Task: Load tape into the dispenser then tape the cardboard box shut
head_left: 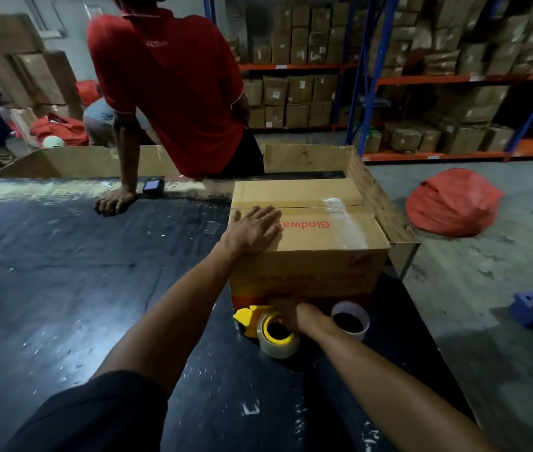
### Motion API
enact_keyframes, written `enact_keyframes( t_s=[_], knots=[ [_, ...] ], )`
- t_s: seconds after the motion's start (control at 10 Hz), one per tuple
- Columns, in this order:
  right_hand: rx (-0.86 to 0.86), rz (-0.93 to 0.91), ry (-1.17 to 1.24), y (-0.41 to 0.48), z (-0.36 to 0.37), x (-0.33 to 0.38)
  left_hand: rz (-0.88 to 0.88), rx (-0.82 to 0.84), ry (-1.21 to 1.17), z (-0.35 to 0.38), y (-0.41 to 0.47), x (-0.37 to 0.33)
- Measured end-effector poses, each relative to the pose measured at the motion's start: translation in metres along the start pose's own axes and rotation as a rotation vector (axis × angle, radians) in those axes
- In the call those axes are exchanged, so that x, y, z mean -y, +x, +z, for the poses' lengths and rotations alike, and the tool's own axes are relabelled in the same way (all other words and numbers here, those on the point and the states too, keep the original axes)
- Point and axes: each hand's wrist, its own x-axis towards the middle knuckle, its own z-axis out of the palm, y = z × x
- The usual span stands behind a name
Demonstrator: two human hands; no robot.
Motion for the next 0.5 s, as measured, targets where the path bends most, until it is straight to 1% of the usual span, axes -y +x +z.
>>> enact_keyframes(
  t_s=[0.1, 0.3, 0.4, 0.5],
  knots=[
    [-0.218, 0.000, -0.032, -0.011, 0.009, 0.014, -0.010, -0.007, 0.001, -0.001, -0.004, -0.004],
    [-0.378, 0.091, -0.054, -0.035, -0.003, 0.022, -0.013, -0.044, -0.045, -0.002, -0.006, -0.005],
    [-0.383, 0.105, -0.037, -0.057, -0.014, 0.013, 0.030, -0.192, -0.071, 0.002, -0.013, -0.006],
    [-0.459, 0.084, 0.086, -0.076, -0.006, -0.008, 0.120, -0.328, -0.033, 0.003, -0.034, -0.011]
  ],
)
